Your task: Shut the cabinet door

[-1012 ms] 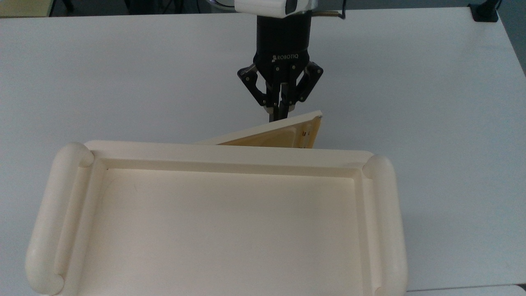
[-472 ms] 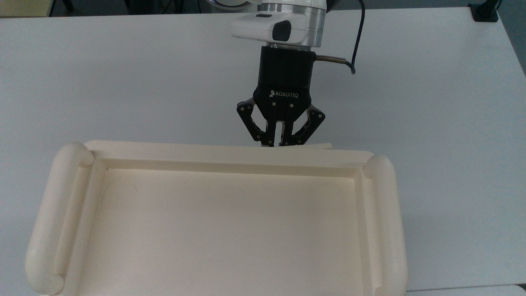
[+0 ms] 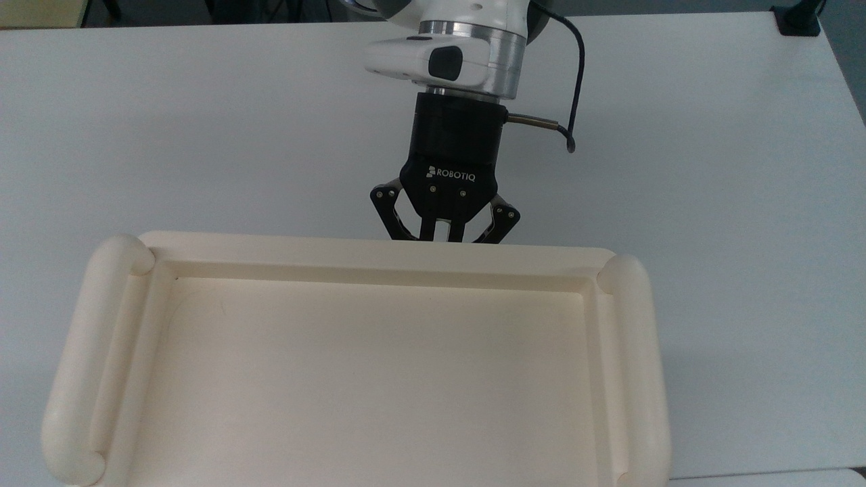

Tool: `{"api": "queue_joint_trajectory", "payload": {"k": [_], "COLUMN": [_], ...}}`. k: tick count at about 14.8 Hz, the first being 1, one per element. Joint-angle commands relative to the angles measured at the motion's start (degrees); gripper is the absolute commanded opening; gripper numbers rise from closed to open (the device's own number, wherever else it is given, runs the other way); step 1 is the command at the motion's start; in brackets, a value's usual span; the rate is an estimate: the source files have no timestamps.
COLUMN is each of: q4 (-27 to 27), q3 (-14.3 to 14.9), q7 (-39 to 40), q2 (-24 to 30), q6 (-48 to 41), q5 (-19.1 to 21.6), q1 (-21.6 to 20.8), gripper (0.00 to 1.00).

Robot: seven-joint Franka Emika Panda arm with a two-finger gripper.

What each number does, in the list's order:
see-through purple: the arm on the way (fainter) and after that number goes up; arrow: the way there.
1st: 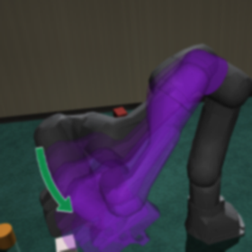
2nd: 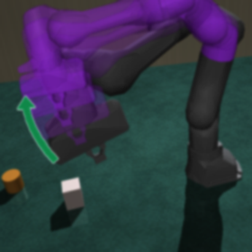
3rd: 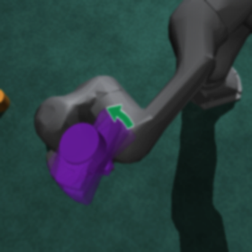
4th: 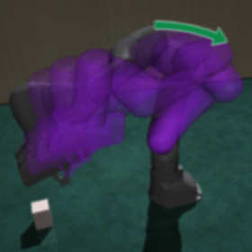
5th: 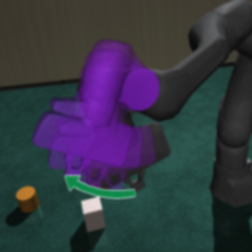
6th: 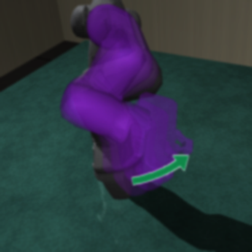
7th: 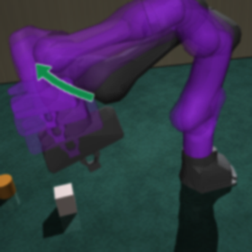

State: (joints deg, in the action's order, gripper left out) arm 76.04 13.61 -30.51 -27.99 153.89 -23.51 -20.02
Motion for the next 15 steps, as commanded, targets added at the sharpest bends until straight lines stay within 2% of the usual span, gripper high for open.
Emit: {"api": "queue_joint_trajectory", "payload": {"k": [1,4,6,7,8,11,13,15], "q4": [-4.8,-3.3,2.2,6.2,9.7,15.5,18.2,19.7], "q3": [0.7,0.5,-0.2,-1.7,-4.4,-11.7,-14.1,-14.6], "q7": [-1.9,-1.6,-1.0,-0.1,0.7,1.1,1.5,6.2], "q2": [-3.9,-1.9,2.8,5.4,7.7,12.9,16.5,19.9], "q6": [1.1,0.8,0.4,0.2,-0.9,-10.9,-19.4,-29.4], "q5": [-1.5,-1.4,-1.3,-0.9,-0.6,0.0,5.1,12.4], "q1": [0.7,0.7,1.0,1.2,2.5,8.0,10.8,12.7], "gripper": [0.12,0.12,0.12,0.12,0.12,0.12,0.12,0.14]}}
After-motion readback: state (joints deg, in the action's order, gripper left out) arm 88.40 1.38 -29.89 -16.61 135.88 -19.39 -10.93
